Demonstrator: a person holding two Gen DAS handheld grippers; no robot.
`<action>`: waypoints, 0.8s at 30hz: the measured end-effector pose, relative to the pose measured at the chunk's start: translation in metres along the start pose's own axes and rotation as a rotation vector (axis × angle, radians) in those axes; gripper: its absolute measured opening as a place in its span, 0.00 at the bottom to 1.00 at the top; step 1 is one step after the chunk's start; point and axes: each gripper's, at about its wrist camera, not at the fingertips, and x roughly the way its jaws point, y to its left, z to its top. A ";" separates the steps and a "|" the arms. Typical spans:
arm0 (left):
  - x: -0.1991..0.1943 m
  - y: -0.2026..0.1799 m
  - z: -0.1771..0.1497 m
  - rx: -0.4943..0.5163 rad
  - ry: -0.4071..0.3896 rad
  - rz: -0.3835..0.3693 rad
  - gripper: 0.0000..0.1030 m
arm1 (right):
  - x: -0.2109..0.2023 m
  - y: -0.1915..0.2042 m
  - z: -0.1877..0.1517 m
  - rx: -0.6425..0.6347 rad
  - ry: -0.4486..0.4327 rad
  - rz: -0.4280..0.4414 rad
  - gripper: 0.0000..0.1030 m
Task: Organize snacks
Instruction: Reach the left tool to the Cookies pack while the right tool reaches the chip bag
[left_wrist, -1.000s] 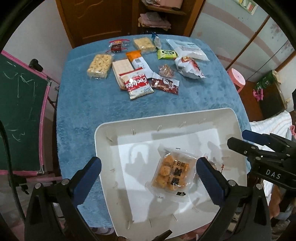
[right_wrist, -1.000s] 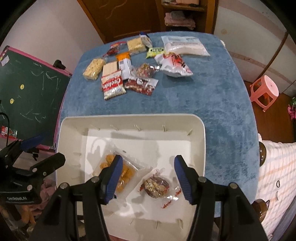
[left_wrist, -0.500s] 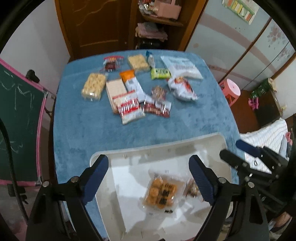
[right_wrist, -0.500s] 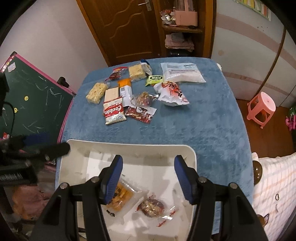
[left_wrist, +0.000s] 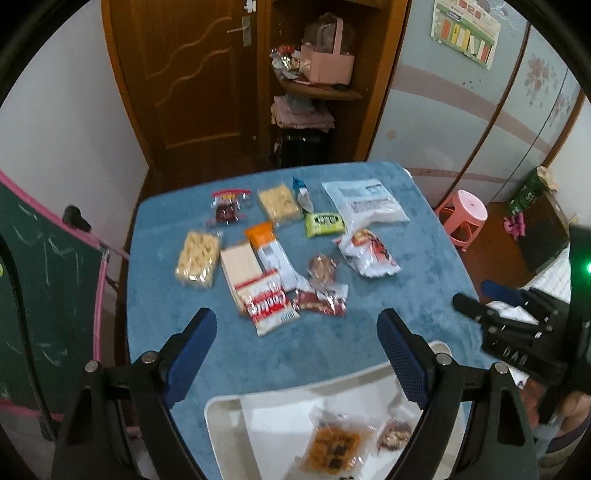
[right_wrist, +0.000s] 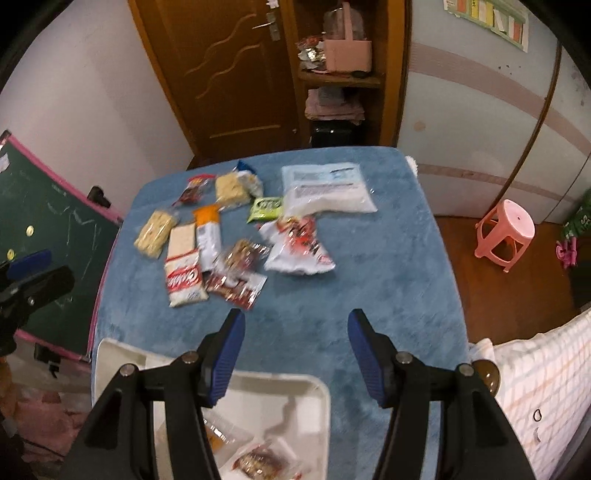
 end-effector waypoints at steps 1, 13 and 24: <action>0.002 0.000 0.003 0.005 -0.002 0.011 0.85 | 0.001 -0.004 0.005 0.004 -0.002 -0.002 0.57; 0.067 0.035 0.036 -0.055 0.107 0.106 0.85 | 0.038 -0.036 0.072 0.002 0.017 -0.023 0.57; 0.171 0.065 0.022 -0.166 0.320 0.076 0.85 | 0.140 -0.028 0.104 0.053 0.210 0.059 0.57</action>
